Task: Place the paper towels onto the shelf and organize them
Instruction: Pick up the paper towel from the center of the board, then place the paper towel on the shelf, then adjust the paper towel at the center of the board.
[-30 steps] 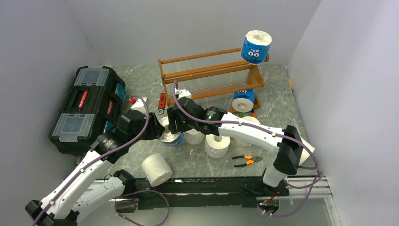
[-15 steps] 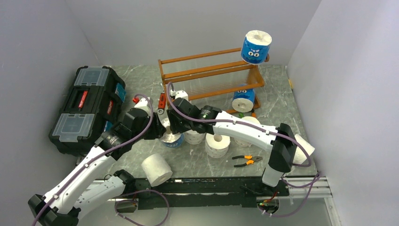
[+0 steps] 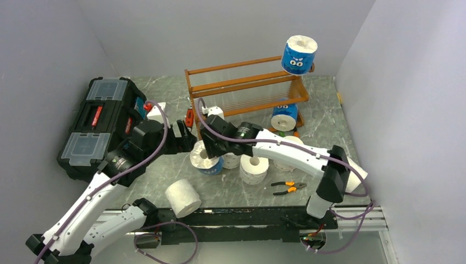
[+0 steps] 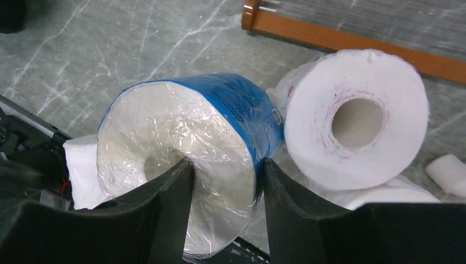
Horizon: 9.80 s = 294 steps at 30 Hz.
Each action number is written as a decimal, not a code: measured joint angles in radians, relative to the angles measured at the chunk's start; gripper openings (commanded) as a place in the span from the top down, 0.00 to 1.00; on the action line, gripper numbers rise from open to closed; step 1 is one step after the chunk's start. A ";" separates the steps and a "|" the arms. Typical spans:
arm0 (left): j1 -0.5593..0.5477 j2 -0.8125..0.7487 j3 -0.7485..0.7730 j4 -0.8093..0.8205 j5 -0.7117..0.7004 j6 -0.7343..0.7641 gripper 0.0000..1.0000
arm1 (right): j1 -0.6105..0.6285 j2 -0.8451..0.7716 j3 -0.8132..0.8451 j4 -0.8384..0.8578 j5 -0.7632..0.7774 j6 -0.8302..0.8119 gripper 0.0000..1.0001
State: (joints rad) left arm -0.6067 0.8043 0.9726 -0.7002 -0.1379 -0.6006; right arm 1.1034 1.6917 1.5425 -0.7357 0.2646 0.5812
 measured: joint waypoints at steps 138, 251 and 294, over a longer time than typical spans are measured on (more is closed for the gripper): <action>0.035 -0.148 -0.217 0.000 -0.175 0.093 0.03 | -0.746 -0.570 -0.344 0.562 -0.154 -0.093 0.53; 0.037 -0.174 -0.233 0.000 -0.155 0.092 0.02 | -0.646 -0.237 -0.113 0.595 -0.075 -0.204 0.52; 0.038 -0.188 -0.238 0.008 -0.093 0.100 0.02 | -0.709 -0.568 -0.828 0.555 0.298 -0.071 0.05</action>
State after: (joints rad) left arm -0.5686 0.6167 0.7345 -0.6918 -0.2306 -0.5011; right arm 0.3946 1.1240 0.7143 -0.1802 0.5625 0.5098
